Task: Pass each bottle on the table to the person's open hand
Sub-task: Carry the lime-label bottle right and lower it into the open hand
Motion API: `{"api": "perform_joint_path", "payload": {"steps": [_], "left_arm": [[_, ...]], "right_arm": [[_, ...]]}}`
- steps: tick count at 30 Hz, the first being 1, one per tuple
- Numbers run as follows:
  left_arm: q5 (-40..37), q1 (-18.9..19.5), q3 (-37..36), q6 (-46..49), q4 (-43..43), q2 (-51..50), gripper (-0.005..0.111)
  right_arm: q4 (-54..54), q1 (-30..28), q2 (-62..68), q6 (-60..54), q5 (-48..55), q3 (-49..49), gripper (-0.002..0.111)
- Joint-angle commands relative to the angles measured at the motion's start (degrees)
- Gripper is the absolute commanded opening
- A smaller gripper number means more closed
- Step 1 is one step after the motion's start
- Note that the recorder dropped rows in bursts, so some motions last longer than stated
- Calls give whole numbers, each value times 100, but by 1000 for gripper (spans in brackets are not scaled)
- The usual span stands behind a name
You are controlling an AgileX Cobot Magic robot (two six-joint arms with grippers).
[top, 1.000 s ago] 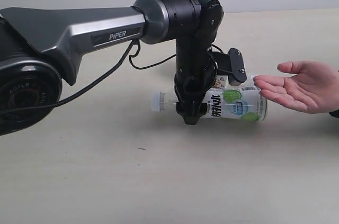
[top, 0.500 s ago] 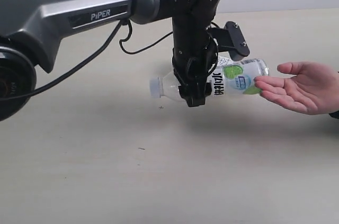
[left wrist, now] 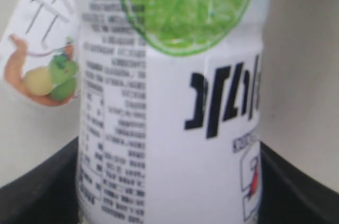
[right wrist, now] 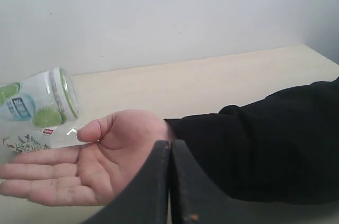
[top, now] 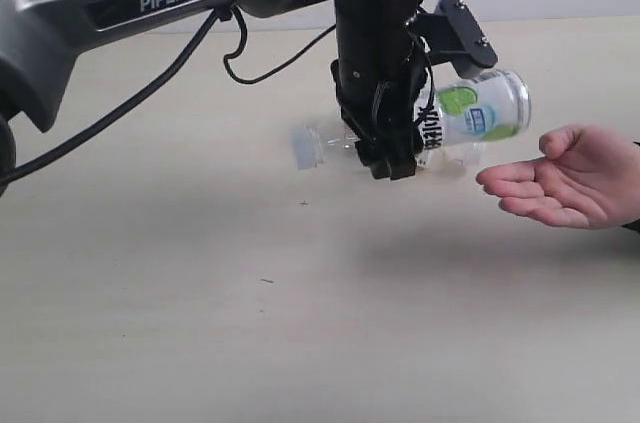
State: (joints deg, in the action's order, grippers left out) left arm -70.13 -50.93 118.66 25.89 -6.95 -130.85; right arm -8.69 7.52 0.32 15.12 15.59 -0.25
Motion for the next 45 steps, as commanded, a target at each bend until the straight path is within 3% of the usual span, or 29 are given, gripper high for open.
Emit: {"api": "perform_joint_path", "payload": {"steps": [1, 12, 19, 24, 36, 39, 41, 45], "left_arm": [[17, 1, -5, -1531, -406, 228, 0], [17, 1, -5, -4353, 526, 645, 0], [17, 1, -5, -4479, 2345, 695, 0], [974, -36, -5, -4479, 3540, 695, 0], [1744, -375, -5, -6097, 3474, 315, 0], [2500, -749, -5, -6563, 3138, 105, 0], [2700, -913, -5, -7183, 2725, -43, 0], [2708, -959, -5, -7551, 2423, -245, 0]], "right_arm": [[-23, 11, -32, 3, -48, 25, 0], [-23, 11, -32, 3, -48, 25, 0], [-23, 11, -32, 3, -48, 25, 0], [-23, 11, -32, 3, -48, 25, 0], [-23, 11, -32, 3, -48, 25, 0], [-23, 11, -32, 3, -48, 25, 0], [-23, 11, -32, 3, -48, 25, 0], [-23, 11, -32, 3, -48, 25, 0]]}}
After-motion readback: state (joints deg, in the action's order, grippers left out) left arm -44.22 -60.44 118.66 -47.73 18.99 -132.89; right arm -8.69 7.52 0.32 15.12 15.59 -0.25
